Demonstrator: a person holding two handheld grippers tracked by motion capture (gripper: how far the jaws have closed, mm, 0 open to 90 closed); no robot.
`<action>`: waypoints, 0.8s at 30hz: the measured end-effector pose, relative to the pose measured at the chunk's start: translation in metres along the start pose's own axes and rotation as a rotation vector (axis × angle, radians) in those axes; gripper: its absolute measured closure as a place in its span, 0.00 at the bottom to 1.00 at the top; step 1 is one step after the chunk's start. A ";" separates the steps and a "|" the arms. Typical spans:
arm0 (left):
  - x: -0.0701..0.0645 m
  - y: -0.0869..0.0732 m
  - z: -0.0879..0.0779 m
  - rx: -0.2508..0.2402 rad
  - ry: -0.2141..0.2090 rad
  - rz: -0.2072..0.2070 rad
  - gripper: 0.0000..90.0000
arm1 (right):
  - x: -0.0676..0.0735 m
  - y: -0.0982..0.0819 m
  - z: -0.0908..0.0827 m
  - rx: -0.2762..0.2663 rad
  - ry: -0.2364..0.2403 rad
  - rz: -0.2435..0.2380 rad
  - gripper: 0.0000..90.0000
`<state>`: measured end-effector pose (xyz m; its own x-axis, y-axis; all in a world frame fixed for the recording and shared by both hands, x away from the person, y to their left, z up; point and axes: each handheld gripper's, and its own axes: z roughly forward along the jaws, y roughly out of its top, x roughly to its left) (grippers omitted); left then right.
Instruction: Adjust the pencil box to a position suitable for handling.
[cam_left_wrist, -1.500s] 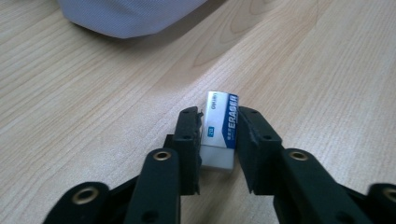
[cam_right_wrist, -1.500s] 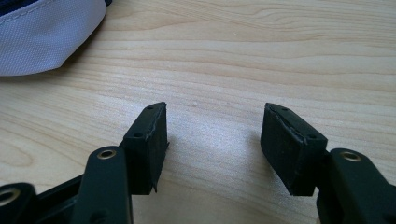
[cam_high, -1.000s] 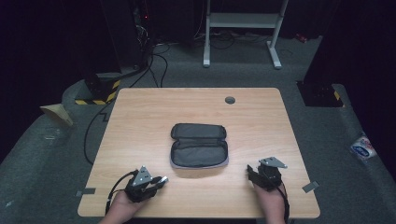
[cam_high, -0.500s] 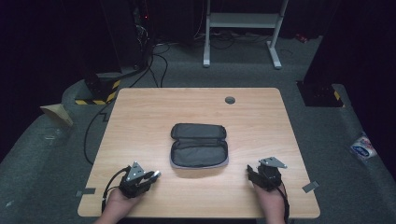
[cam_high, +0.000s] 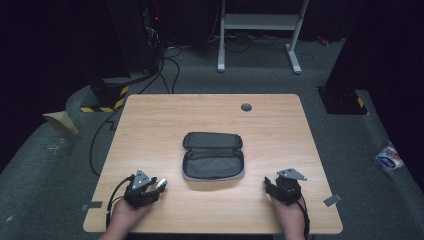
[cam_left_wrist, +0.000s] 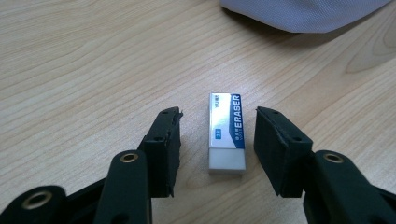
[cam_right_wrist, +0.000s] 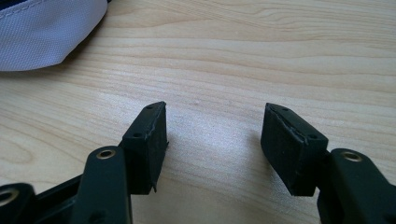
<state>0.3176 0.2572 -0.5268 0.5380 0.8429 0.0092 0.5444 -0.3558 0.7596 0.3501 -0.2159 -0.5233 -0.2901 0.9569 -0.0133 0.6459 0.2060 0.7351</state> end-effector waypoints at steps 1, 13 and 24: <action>0.000 0.000 0.000 0.000 0.000 0.000 0.56 | 0.000 0.000 0.000 0.000 0.000 0.000 0.45; 0.000 -0.005 -0.004 -0.011 0.014 -0.009 0.63 | -0.001 -0.001 -0.001 0.006 0.025 -0.022 0.39; -0.004 -0.006 -0.006 -0.019 0.024 0.008 0.80 | -0.001 -0.001 -0.001 0.007 0.041 -0.043 0.38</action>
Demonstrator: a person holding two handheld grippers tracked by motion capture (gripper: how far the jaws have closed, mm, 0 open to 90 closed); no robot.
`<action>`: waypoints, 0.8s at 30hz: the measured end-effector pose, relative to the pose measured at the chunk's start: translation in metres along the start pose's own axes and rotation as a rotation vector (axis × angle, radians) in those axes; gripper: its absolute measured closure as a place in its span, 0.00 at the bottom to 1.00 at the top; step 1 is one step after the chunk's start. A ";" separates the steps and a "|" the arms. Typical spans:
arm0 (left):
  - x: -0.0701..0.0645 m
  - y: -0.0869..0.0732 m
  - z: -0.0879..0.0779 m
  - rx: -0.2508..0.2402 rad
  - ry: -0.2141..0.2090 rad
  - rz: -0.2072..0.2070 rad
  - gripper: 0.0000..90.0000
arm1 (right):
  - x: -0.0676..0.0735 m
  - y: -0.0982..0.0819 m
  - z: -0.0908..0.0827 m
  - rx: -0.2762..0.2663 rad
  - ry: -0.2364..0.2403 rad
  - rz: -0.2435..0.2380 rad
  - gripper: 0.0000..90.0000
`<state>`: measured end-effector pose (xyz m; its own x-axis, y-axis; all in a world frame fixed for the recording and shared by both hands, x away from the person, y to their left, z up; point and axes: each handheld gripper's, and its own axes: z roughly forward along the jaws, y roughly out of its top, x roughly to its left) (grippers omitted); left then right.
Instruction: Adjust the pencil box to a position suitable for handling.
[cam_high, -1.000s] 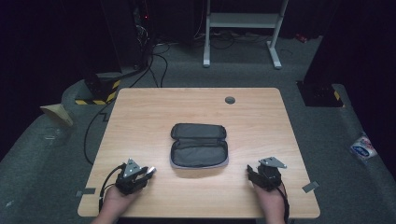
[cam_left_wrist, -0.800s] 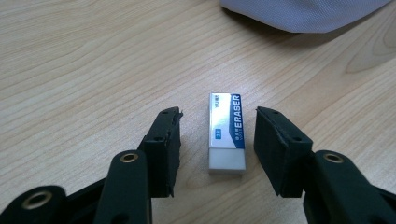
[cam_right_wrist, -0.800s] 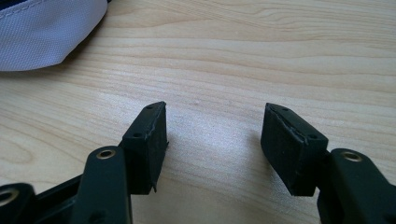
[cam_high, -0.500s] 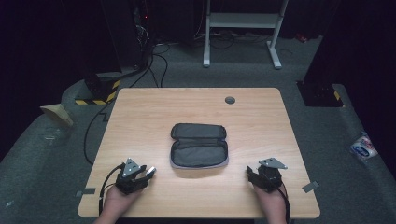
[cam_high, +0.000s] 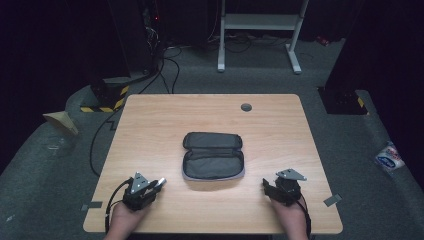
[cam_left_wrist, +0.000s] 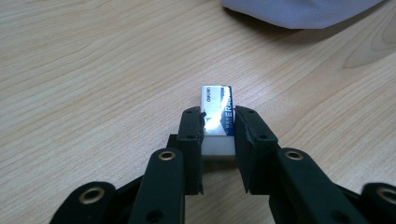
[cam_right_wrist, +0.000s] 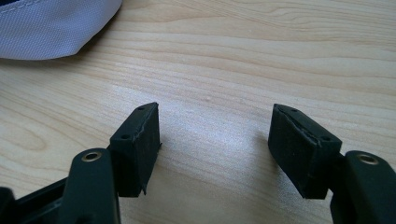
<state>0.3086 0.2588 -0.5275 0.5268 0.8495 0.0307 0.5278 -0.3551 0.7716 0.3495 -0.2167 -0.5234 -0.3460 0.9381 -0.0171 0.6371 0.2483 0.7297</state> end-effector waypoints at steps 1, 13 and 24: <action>0.000 0.000 0.000 0.000 0.000 0.000 0.81 | 0.000 0.000 0.000 0.000 0.000 0.000 0.38; 0.003 0.000 -0.003 -0.014 -0.019 -0.025 0.81 | 0.001 0.000 0.000 0.009 0.005 -0.003 0.31; 0.004 0.007 -0.014 -0.095 -0.038 -0.072 0.81 | -0.001 -0.004 -0.004 0.016 0.010 -0.002 0.27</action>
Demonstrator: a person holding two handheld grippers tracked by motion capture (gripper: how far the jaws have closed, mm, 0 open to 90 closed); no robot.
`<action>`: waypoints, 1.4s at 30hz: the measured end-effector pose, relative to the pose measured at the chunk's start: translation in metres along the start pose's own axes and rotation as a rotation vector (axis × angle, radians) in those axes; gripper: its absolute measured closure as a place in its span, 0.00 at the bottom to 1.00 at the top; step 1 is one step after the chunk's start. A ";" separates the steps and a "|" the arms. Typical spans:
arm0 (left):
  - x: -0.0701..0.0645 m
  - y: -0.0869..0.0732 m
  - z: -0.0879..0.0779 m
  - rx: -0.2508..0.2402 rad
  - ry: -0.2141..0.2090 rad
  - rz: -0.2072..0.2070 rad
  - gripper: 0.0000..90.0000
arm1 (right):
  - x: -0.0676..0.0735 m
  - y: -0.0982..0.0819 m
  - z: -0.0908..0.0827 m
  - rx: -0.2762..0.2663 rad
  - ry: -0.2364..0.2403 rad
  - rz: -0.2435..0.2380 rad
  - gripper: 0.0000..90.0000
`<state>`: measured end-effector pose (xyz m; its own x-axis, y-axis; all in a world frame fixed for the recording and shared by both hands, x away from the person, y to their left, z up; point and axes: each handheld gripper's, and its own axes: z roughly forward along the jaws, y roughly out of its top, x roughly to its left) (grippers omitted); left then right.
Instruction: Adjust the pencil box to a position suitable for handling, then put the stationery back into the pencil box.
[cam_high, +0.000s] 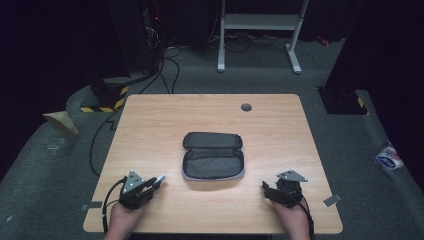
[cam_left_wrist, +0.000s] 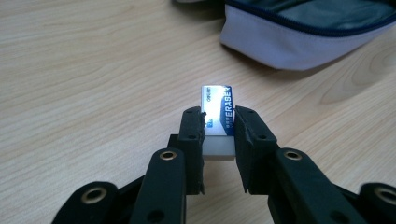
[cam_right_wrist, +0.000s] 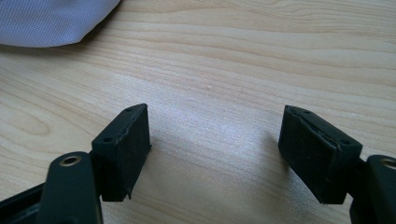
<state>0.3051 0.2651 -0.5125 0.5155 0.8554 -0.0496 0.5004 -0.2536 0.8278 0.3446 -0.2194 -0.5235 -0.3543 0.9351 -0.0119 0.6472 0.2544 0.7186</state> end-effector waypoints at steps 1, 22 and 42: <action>0.000 0.002 -0.001 -0.002 -0.006 0.005 0.81 | 0.000 0.000 0.000 -0.001 0.000 0.001 0.27; -0.019 0.033 -0.002 -0.047 -0.014 0.048 0.81 | -0.001 0.000 0.000 -0.001 0.004 -0.003 0.26; -0.034 0.068 0.015 -0.064 -0.069 0.058 0.81 | 0.000 0.000 0.000 -0.002 -0.004 0.004 0.26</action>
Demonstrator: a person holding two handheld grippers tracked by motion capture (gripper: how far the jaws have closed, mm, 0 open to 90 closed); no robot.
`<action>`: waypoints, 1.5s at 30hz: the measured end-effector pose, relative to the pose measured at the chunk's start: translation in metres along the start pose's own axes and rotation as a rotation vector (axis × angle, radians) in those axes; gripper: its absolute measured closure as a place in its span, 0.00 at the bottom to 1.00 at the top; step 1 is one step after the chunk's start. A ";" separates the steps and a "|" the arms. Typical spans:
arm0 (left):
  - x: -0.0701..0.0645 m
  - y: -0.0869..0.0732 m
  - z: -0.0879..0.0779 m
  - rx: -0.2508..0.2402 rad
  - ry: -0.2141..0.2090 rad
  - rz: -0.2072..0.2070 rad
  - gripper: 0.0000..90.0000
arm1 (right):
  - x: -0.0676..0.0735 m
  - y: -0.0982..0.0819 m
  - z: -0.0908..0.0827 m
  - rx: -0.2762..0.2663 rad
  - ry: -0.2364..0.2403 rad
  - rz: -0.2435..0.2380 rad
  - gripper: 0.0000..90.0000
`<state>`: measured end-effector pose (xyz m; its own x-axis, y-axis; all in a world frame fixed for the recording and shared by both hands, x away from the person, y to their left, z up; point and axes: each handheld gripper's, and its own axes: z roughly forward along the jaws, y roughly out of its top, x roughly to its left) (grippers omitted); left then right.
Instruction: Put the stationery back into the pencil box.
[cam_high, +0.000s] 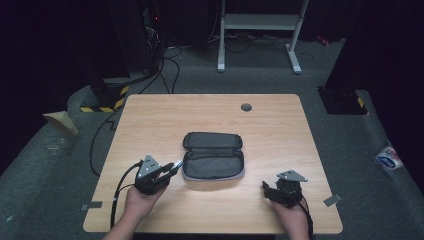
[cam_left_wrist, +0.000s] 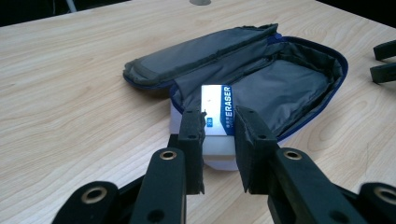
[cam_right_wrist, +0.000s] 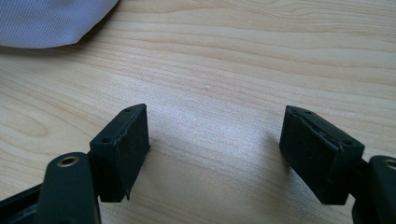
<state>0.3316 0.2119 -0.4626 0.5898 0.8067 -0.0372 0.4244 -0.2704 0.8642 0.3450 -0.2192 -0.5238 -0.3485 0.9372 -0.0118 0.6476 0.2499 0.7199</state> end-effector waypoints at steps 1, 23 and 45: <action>-0.001 0.001 0.001 -0.001 0.000 0.004 0.81 | 0.000 0.000 0.000 0.000 -0.001 0.000 0.26; -0.017 0.024 0.038 0.023 -0.031 0.010 0.81 | 0.000 0.001 0.001 -0.001 0.000 -0.002 0.27; -0.019 0.013 0.066 0.140 0.010 0.030 0.81 | 0.000 0.000 0.001 -0.002 -0.003 0.000 0.27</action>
<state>0.3713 0.1588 -0.4842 0.5974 0.8019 -0.0067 0.4985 -0.3648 0.7864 0.3457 -0.2189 -0.5239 -0.3463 0.9380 -0.0137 0.6462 0.2491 0.7214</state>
